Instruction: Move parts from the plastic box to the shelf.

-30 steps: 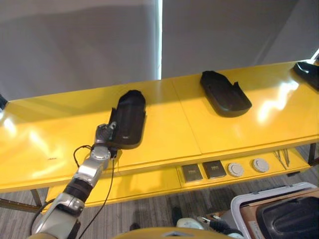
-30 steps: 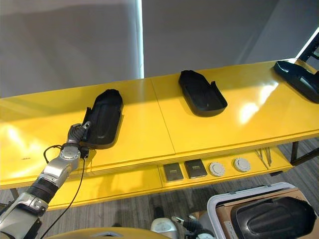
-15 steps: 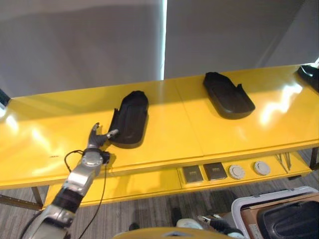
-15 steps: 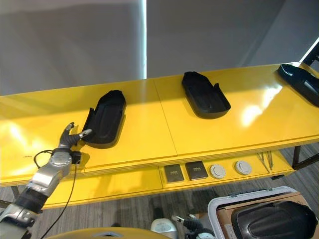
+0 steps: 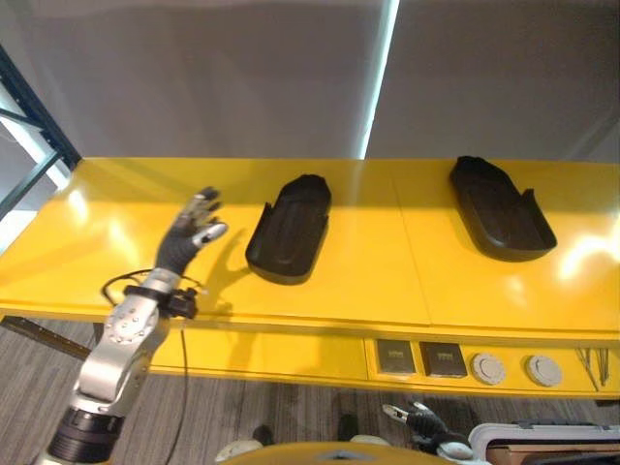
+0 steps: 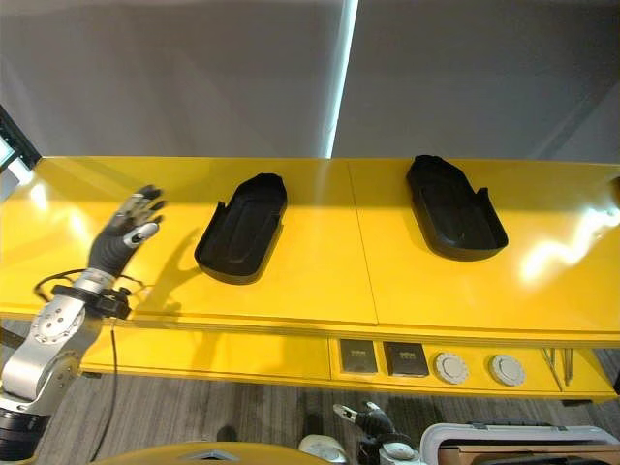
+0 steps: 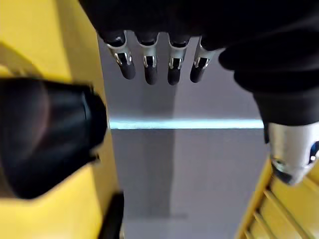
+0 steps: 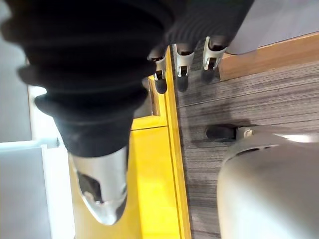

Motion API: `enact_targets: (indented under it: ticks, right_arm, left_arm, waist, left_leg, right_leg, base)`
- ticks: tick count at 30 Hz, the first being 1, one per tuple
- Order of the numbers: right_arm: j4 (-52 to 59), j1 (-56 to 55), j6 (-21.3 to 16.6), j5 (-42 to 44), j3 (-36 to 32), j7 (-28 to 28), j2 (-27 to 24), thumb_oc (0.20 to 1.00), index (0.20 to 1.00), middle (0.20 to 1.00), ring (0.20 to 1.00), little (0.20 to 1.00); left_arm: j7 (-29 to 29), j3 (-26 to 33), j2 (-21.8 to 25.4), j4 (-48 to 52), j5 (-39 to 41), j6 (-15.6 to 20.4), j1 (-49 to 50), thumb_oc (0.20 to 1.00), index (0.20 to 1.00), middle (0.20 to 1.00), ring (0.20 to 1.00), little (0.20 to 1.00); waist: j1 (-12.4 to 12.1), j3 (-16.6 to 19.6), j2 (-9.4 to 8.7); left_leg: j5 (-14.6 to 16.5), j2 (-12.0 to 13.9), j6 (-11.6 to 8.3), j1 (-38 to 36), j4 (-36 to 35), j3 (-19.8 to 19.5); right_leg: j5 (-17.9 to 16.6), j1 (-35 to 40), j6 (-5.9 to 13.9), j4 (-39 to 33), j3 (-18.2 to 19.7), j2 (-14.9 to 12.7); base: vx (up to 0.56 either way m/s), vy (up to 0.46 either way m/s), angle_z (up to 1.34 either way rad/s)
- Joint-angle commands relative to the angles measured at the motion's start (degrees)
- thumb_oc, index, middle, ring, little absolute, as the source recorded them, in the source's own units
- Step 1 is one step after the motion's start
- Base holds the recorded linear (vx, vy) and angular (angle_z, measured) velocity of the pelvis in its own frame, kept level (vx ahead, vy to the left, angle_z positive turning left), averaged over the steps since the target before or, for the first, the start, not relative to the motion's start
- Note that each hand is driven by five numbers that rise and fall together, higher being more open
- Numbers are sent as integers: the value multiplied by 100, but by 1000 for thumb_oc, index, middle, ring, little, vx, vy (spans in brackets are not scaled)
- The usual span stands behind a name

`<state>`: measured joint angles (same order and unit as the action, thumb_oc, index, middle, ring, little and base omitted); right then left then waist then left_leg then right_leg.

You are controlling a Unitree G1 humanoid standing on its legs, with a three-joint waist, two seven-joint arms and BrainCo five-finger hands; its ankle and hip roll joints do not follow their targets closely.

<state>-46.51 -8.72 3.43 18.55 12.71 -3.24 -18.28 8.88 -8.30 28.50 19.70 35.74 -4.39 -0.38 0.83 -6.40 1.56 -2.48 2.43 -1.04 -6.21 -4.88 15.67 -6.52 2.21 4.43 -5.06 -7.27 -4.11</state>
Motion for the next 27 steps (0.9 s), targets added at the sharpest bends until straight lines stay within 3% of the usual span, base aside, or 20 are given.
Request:
enact_targets:
  ticks: [1,2,4,6,13,27]
  right_arm:
    - [-280,232,-205,-102,-30,-78,11,1000,1000,1000,1000,1000]
    - [-352,222,-233,-168,-28,-54,-4,1000,1000,1000,1000,1000]
    - [-430,210,-259,-235,-48,-26,-19,1000,1000,1000,1000,1000]
    - [-540,175,-299,-368,-99,35,-81,1000,1000,1000,1000,1000]
    - [-528,61,-284,-472,-168,120,-203,1000,1000,1000,1000,1000]
    - [-418,-18,-215,-550,-221,314,-535,1000,1000,1000,1000,1000]
  left_arm:
    - [1266,-201,82,-132,838,117,-420,460,460,460,460,460]
    - [1610,-334,59,-105,1264,-19,-444,200,200,200,200,200]
    - [1908,-381,35,-84,1511,-110,-462,200,200,200,200,200]
    - [2649,-433,37,-116,1875,-338,-453,200,200,200,200,200]
    - [3608,-228,251,-310,1843,-710,-230,200,200,200,200,200]
    - [4207,-327,884,-672,1236,-1220,272,200,200,200,200,200]
  waist:
    - [91,56,-78]
    - [126,75,-76]
    - [162,89,-76]
    - [224,97,-79]
    - [281,92,-41]
    - [334,75,86]
  left_leg:
    - [152,321,-183,58,78,-180]
    - [160,308,-171,52,66,-159]
    - [166,302,-162,46,57,-135]
    - [179,298,-147,26,48,-77]
    - [188,309,-137,12,57,-1]
    - [196,284,-124,67,136,51]
  right_leg:
    - [156,94,492,6,-81,-249]
    - [147,69,506,6,-37,-247]
    - [132,39,517,6,13,-247]
    - [102,-7,529,6,101,-255]
    - [62,-67,536,6,173,-287]
    - [44,-125,544,6,203,-333]
  base:
    - [-5,36,-6]
    - [-3,37,-7]
    - [-1,36,-9]
    - [-8,35,-19]
    - [-2,25,-7]
    - [11,22,-3]
